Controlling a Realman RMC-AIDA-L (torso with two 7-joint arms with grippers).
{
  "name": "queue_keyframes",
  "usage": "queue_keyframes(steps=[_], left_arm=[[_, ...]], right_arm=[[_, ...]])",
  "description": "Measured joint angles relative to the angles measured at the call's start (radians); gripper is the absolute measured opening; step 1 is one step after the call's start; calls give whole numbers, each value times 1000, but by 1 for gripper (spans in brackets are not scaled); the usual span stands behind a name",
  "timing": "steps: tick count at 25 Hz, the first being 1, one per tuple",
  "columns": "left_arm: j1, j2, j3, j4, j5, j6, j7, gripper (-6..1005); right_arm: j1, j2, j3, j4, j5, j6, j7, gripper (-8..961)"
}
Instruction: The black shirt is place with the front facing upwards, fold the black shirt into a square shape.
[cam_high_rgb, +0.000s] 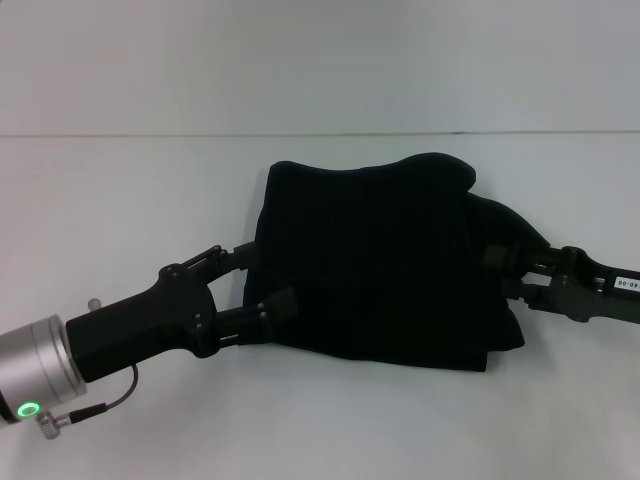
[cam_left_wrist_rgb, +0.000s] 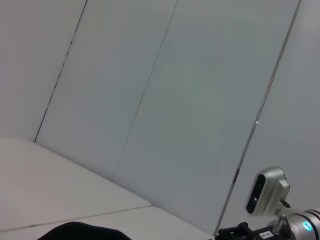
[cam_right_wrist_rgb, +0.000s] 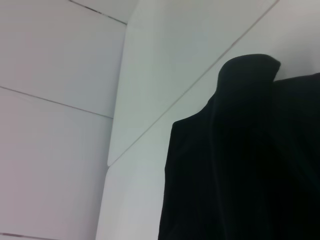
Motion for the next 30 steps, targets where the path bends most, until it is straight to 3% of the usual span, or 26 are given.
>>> queue_keyframes(steps=[7, 13, 18, 30], left_arm=[[0, 0, 0, 0, 1, 0, 0, 937], [0, 0, 0, 0, 0, 1, -1, 937], [-2, 0, 0, 0, -1, -6, -1, 936], [-8, -1, 0, 0, -2, -8, 1, 937]], right_arm=[[1, -3, 3, 10, 0, -14, 0, 799], [-19, -33, 9, 11, 4, -45, 26, 798], [-16, -43, 8, 12, 2, -58, 53, 798], [16, -26, -33, 37, 0, -6, 66, 797]])
